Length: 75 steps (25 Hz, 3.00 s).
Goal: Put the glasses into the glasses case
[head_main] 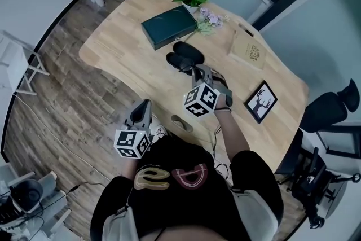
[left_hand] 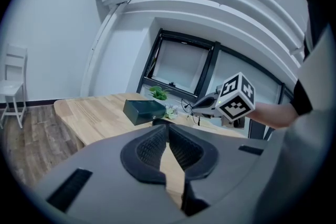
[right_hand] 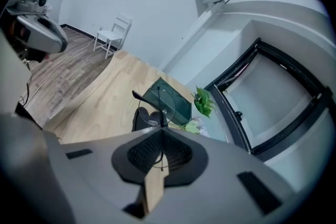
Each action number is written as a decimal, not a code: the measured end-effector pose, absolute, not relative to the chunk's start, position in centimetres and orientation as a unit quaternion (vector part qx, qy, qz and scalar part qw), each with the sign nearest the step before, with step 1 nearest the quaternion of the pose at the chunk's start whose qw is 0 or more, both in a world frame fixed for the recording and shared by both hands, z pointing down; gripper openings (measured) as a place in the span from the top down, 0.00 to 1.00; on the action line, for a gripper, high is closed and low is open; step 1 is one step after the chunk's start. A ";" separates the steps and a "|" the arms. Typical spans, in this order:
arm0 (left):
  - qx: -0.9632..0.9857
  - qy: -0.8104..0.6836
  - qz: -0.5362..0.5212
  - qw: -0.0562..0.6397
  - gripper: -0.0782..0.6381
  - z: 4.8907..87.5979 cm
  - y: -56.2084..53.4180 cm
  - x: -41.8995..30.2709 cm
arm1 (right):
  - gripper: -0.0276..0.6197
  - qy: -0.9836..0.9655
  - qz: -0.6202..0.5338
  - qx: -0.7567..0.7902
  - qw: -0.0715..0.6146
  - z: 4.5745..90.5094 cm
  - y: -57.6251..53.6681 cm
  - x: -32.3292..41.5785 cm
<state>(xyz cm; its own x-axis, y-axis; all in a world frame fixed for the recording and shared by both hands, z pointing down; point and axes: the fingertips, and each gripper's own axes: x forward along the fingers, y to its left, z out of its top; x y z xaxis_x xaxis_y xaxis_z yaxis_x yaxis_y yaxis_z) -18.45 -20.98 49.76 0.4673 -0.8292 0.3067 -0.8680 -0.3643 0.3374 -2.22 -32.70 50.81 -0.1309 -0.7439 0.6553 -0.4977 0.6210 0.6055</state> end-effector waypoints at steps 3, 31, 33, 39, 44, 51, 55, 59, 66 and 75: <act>0.820 -0.523 0.045 0.228 0.85 50.1 -21.4 -18.8 | 0.94 -0.740 -0.116 0.416 0.515 52.0 -34.5 -2.1; 0.785 -0.576 0.038 0.227 0.85 49.5 -23.3 -20.9 | 0.94 -0.731 -0.083 0.389 0.555 60.7 -42.3 -1.5; 0.780 -0.583 0.040 0.226 0.85 49.5 -23.3 -21.4 | 0.94 -0.729 -0.085 0.383 0.561 61.5 -42.7 -1.7; 0.764 -0.600 0.050 0.233 0.85 50.1 -23.2 -22.5 | 0.94 -0.724 -0.084 0.376 0.572 63.2 -43.9 -2.2; 0.757 -0.605 0.051 0.242 0.85 50.7 -23.5 -23.0 | 0.94 -0.713 -0.076 0.376 0.587 64.1 -45.0 -2.3; 0.744 -0.616 0.053 0.251 0.85 51.5 -23.5 -23.9 | 0.94 -0.703 -0.080 0.361 0.608 65.5 -45.3 -2.0; 0.738 -0.623 0.055 0.255 0.85 51.9 -23.3 -24.4 | 0.94 -0.692 -0.085 0.357 0.622 66.1 -45.6 -1.7; 0.735 -0.624 0.057 0.259 0.85 52.3 -23.1 -24.2 | 0.94 -0.677 -0.095 0.360 0.635 66.3 -46.0 -1.2; 0.734 -0.623 0.061 0.262 0.85 52.5 -22.5 -24.1 | 0.94 -0.659 -0.100 0.379 0.642 66.3 -46.7 -0.6; 0.734 -0.622 0.061 0.266 0.85 52.7 -22.2 -24.1 | 0.93 -0.652 -0.105 0.390 0.641 66.5 -47.1 -0.4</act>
<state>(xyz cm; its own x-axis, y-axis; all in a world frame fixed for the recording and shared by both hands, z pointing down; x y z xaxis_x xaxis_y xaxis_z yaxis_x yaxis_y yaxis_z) -24.06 -22.23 52.68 0.2176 -0.8809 0.4203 -0.9456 -0.0836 0.3143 -0.38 -47.14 66.55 0.1276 -0.6440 0.7543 -0.3743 0.6730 0.6379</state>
